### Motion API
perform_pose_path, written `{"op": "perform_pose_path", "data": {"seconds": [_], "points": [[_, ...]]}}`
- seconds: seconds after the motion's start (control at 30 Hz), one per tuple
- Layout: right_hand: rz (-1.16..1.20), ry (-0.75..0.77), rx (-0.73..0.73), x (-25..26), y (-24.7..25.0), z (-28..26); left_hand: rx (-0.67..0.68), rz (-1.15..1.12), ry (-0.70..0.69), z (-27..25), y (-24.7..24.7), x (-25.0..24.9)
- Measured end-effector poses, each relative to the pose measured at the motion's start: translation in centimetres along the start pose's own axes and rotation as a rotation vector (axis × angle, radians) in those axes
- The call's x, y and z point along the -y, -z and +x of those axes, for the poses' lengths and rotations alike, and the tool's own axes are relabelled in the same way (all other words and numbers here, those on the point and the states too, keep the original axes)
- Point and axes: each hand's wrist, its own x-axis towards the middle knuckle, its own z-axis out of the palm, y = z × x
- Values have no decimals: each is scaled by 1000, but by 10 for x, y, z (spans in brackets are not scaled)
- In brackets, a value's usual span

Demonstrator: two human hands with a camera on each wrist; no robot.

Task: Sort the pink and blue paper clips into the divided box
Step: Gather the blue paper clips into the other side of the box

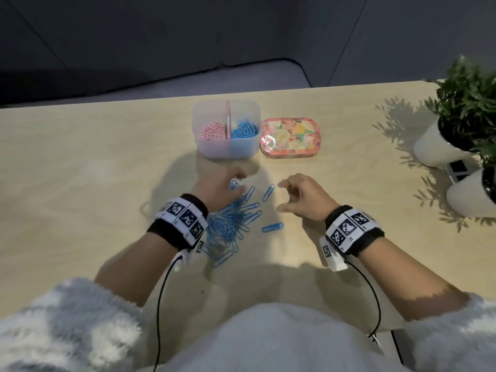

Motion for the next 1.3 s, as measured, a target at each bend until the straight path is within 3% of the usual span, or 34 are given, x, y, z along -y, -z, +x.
{"op": "perform_pose_path", "data": {"seconds": [0.07,0.17,0.27,0.5,0.63,0.83,1.13,1.3], "points": [[-171,50,122,1,-4,-5,169,132,33,-10,-11,18],[-361,100,106,7,-15,-7,222,307,31,-9,-20,31],[-318,110,51,14,-27,-2,251,377,13,-9,-26,29],[-179,165,-72,30,-48,2,146,247,-154,-34,-41,14],[-168,178,-20,32,-43,-1,28,178,-83,-48,-34,25],[-285,194,0,49,-48,9,81,325,5,-45,-38,24],[-317,212,47,51,-59,6,53,241,-5,-40,-38,11],[-145,122,-10,43,-48,11,-56,306,39,-40,-39,13]]}}
